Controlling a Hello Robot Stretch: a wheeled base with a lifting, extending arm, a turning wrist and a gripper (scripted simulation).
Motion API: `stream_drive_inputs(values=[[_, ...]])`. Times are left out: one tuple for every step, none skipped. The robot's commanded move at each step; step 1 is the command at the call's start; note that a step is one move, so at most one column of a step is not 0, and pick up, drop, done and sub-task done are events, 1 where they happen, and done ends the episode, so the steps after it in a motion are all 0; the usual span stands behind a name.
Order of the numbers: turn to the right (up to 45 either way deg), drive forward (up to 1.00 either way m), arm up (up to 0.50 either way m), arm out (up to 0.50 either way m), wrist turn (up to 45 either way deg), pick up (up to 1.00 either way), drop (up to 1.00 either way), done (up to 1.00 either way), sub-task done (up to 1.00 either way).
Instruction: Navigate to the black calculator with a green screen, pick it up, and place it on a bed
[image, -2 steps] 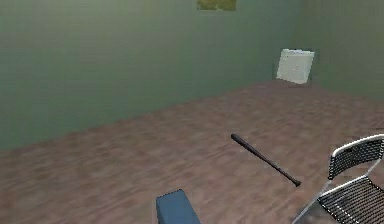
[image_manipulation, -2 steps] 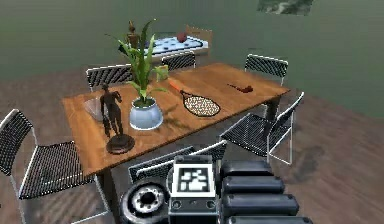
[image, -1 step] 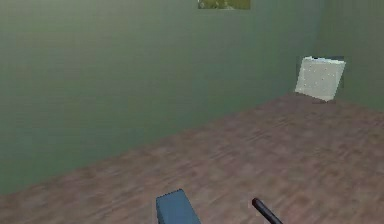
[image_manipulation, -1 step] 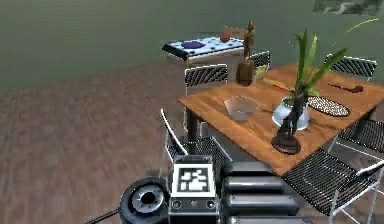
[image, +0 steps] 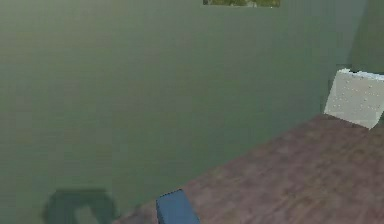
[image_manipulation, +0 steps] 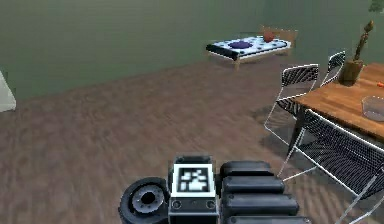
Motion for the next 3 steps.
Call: stream_drive_inputs(values=[[0.0,0.60,0.00,0.00,0.0,0.00,0.00,0.00,0.00],[45.0,0.00,0.00,0.00,0.0,0.00,0.00,0.00,0.00],[9.0,0.00,0.00,0.00,0.0,0.00,0.00,0.00,0.00]])
